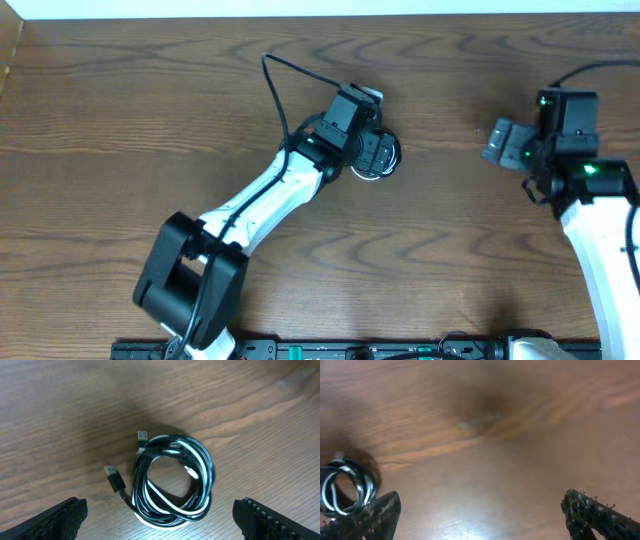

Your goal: Untangle cables

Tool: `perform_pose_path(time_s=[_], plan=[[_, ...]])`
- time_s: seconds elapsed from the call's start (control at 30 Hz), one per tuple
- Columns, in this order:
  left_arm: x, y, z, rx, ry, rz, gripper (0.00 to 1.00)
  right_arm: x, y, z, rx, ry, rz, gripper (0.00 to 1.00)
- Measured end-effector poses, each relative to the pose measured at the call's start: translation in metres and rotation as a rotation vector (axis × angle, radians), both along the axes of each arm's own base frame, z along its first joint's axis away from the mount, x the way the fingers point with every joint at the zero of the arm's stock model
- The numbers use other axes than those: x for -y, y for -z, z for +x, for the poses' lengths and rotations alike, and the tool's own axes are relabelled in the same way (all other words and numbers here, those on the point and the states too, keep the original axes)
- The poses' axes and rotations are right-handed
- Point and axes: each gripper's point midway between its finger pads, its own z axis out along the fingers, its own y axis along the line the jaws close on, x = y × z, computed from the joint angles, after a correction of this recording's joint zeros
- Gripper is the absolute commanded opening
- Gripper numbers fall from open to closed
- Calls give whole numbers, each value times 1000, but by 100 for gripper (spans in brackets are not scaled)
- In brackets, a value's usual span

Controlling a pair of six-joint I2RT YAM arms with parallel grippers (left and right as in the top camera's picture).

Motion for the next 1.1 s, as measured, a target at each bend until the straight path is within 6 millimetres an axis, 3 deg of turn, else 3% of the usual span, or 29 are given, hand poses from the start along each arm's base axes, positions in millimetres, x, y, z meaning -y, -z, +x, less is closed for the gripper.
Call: perform_pose_path(time_s=[0.2, 0.4, 0.57, 0.7, 0.9, 1.1], plan=[[1, 18, 3, -22, -9, 15, 98, -16, 33, 29, -40, -119, 30, 99], [2, 33, 5, -40, -8, 26, 98, -27, 67, 29, -141, -174, 74, 99], [6, 65, 4, -89, 4, 38, 97, -30, 73, 24, -169, -185, 86, 99], [6, 95, 1, -135, 5, 58, 78, -30, 76, 19, -192, -192, 89, 99], [8, 94, 4, -124, 5, 52, 58, -31, 76, 18, -198, -209, 80, 99], [10, 91, 7, -109, 4, 41, 31, -31, 76, 18, -200, -217, 77, 99]])
